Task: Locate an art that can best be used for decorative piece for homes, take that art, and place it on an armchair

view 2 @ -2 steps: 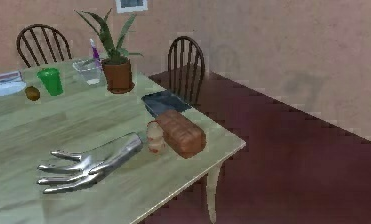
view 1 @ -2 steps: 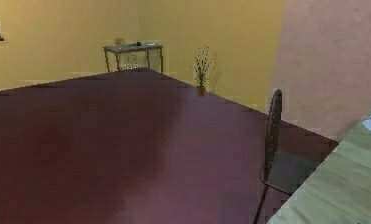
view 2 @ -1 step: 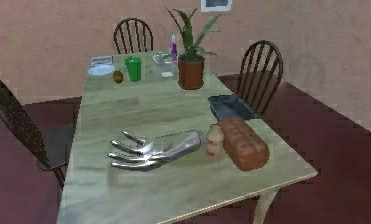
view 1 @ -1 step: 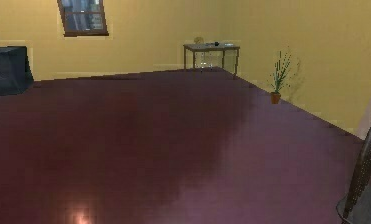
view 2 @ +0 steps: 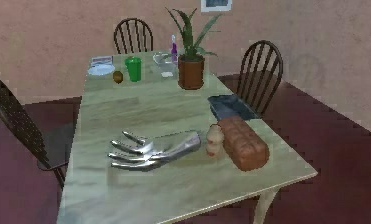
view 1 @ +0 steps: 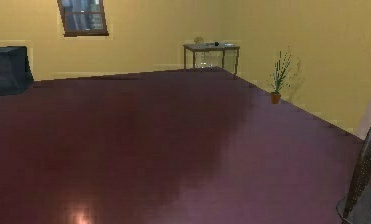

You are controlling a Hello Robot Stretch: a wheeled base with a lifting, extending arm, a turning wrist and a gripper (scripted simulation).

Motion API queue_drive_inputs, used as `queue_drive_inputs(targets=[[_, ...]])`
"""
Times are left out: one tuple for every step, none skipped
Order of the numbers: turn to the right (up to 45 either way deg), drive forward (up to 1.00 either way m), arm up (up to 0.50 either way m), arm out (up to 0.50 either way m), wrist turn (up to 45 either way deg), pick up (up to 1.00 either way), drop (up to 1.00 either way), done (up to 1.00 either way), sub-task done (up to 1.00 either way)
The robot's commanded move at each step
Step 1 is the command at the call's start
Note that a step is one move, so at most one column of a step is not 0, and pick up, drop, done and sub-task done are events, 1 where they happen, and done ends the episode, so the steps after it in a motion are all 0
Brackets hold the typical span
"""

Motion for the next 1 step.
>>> queue_drive_inputs(targets=[[0.0, 0.0, 0.38, 0.0, 0.0, 0.0, 0.0, 0.0, 0.0]])
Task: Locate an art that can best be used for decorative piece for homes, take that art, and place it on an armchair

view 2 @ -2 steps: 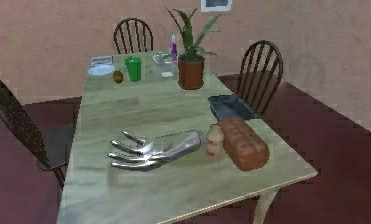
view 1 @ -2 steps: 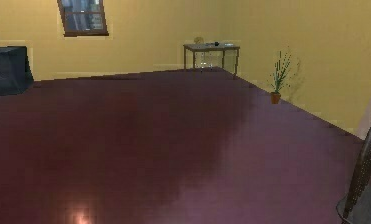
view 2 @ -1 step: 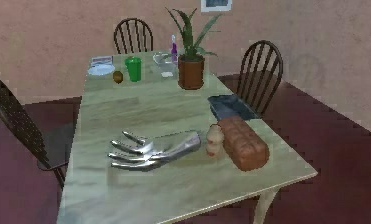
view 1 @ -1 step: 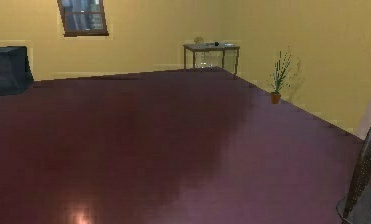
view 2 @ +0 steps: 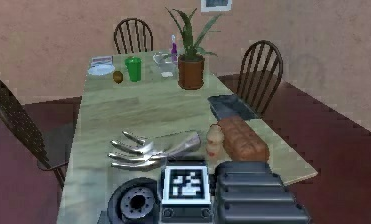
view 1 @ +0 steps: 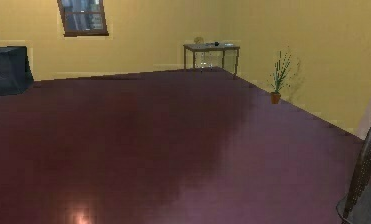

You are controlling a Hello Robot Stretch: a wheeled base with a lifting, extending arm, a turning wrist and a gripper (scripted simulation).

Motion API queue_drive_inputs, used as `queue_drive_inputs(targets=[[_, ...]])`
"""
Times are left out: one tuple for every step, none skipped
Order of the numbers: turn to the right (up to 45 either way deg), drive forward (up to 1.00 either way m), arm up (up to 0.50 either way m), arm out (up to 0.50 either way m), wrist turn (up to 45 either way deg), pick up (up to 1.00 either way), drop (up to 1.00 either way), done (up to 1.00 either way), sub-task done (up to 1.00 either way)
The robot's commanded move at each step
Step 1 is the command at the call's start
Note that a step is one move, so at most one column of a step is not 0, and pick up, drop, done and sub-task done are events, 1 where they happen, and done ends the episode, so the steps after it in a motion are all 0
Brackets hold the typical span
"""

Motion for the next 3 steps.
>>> queue_drive_inputs(targets=[[0.0, 0.0, 0.0, 0.2, 0.0, 0.0, 0.0, 0.0, 0.0], [0.0, 0.0, 0.0, 0.0, 45.0, 0.0, 0.0, 0.0, 0.0], [0.0, 0.0, 0.0, 0.0, 45.0, 0.0, 0.0, 0.0, 0.0]])
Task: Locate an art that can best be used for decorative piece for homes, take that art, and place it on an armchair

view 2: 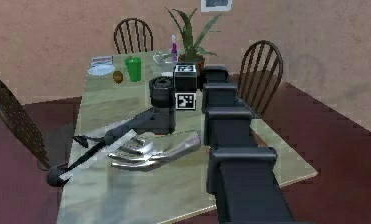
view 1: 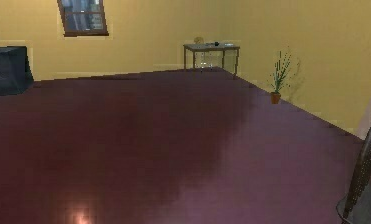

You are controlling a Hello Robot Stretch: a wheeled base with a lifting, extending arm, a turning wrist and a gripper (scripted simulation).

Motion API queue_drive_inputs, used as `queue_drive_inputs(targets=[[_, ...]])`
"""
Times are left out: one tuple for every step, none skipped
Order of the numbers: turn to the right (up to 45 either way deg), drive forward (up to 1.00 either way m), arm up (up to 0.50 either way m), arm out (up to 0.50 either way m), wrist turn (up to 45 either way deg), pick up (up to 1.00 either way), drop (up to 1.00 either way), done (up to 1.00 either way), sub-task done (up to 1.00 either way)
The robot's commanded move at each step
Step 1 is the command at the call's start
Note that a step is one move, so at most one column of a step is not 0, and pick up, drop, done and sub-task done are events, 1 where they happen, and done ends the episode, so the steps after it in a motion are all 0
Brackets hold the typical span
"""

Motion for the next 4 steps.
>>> queue_drive_inputs(targets=[[0.0, 0.0, 0.0, 0.0, 45.0, 0.0, 0.0, 0.0, 0.0], [0.0, 0.0, 0.0, 0.0, 24.0, 0.0, 0.0, 0.0, 0.0], [0.0, 0.0, -0.22, 0.0, 0.0, 0.0, 0.0, 0.0, 0.0], [0.0, 0.0, 0.0, 0.0, 0.0, 1.0, 0.0, 0.0, 0.0]])
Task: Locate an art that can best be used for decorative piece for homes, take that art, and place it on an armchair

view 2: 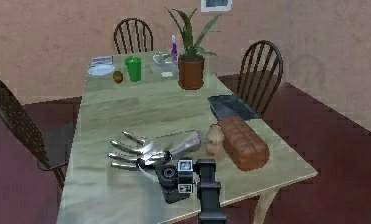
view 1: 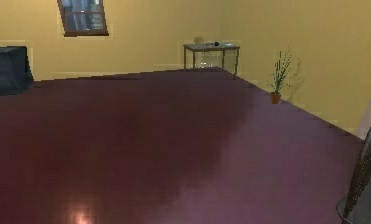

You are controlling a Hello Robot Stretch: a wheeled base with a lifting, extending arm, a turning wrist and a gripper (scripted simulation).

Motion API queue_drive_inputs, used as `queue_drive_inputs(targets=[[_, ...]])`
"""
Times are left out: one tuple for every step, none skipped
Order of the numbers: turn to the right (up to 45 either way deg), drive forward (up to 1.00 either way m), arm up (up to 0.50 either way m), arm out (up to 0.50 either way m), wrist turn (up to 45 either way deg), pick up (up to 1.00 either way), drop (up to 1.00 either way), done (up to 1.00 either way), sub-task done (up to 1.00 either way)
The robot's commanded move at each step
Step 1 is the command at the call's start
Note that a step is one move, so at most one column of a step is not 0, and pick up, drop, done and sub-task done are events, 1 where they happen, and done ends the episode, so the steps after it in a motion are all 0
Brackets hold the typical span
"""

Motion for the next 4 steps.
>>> queue_drive_inputs(targets=[[0.0, 0.0, 0.1, 0.0, 0.0, 0.0, 0.0, 0.0, 0.0], [0.0, 0.0, 0.12, 0.0, 0.0, 0.0, 0.0, 0.0, 0.0], [0.0, 0.0, 0.0, 0.0, -45.0, 0.0, 0.0, 0.0, 0.0], [0.0, 0.0, 0.0, 0.0, -45.0, 0.0, 0.0, 0.0, 0.0]])
